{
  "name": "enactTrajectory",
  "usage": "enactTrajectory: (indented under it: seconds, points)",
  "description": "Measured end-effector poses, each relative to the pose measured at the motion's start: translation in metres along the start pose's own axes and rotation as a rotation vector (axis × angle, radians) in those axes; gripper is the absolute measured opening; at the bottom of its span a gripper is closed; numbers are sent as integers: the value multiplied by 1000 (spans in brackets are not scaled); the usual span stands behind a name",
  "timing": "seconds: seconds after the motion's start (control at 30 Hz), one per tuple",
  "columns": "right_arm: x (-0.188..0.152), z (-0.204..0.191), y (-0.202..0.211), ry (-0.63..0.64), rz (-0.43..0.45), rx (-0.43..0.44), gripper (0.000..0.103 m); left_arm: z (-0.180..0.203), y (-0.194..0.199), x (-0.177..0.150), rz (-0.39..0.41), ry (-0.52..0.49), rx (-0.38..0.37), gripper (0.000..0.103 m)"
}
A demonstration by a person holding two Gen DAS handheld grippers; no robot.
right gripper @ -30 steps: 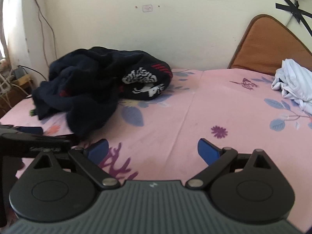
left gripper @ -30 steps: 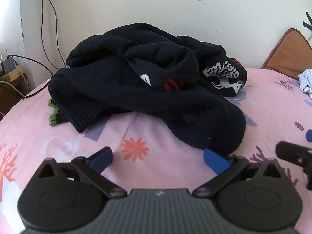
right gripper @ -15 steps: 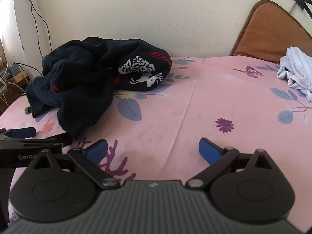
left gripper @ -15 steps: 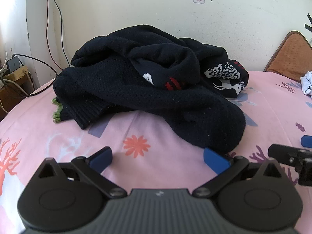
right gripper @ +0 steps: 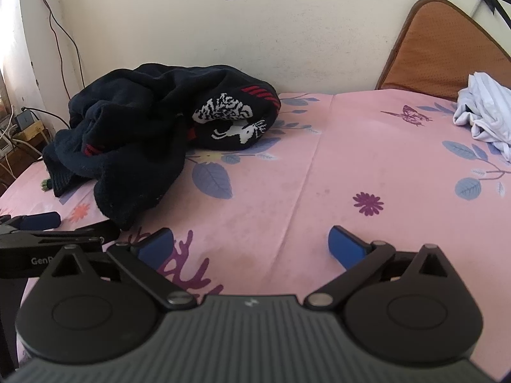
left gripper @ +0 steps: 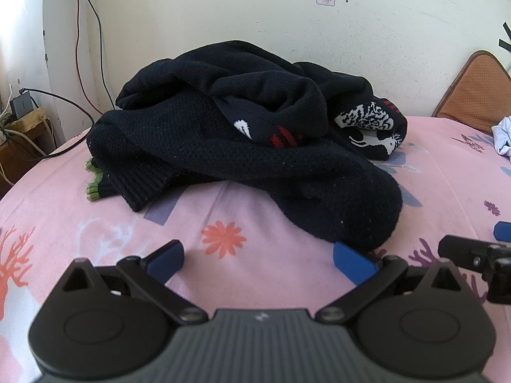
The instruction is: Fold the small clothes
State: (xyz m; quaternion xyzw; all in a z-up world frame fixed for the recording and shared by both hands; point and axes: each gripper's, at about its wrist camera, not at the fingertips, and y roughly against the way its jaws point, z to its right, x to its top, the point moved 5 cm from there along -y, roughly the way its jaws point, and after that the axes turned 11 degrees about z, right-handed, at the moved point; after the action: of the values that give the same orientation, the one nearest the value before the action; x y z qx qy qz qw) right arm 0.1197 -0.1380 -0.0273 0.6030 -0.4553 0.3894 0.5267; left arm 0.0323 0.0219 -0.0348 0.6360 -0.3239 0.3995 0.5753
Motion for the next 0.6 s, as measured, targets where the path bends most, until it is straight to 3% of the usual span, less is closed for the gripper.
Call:
enactTrajectory:
  seconds: [0.6]
  points:
    - [0, 3, 2, -22, 11, 11, 103, 0, 0, 0, 0, 0, 0, 103]
